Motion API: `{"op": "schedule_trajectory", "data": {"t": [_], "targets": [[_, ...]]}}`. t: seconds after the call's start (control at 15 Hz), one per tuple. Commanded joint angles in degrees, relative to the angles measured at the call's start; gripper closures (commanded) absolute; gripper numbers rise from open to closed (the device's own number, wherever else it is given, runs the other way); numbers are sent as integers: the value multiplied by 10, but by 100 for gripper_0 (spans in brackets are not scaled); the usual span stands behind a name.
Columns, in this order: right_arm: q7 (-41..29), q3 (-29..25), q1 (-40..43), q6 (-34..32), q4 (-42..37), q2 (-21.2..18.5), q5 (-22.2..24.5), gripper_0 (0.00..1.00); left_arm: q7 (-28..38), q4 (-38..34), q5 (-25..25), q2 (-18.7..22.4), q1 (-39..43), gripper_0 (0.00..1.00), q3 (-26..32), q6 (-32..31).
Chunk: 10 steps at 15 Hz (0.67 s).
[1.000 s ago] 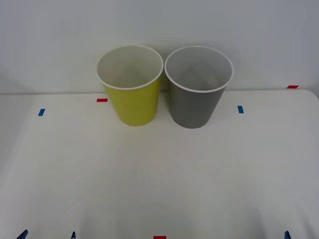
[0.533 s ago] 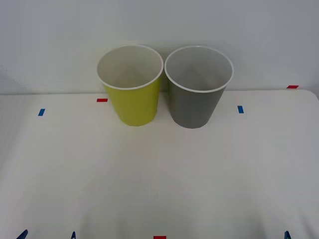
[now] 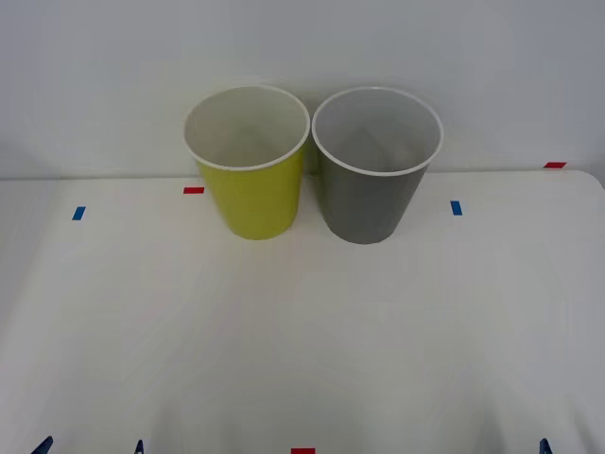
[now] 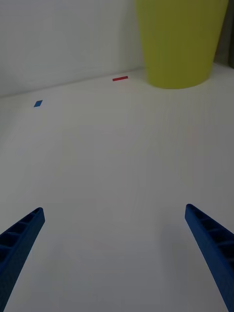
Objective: Put cans in the gray bin and PET bottles in the light green bin.
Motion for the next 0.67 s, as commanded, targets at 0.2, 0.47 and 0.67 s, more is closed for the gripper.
{"op": "schedule_trajectory", "data": {"t": [0.2,0.47,0.67], "targets": [[0,0,0,0,0,0,0,0,0,0,0,0,0,0,0,0],[0,0,0,0,0,0,0,0,0,0,0,0,0,0,0,0],[0,0,0,0,0,0,0,0,0,0,0,0,0,0,0,0]]}}
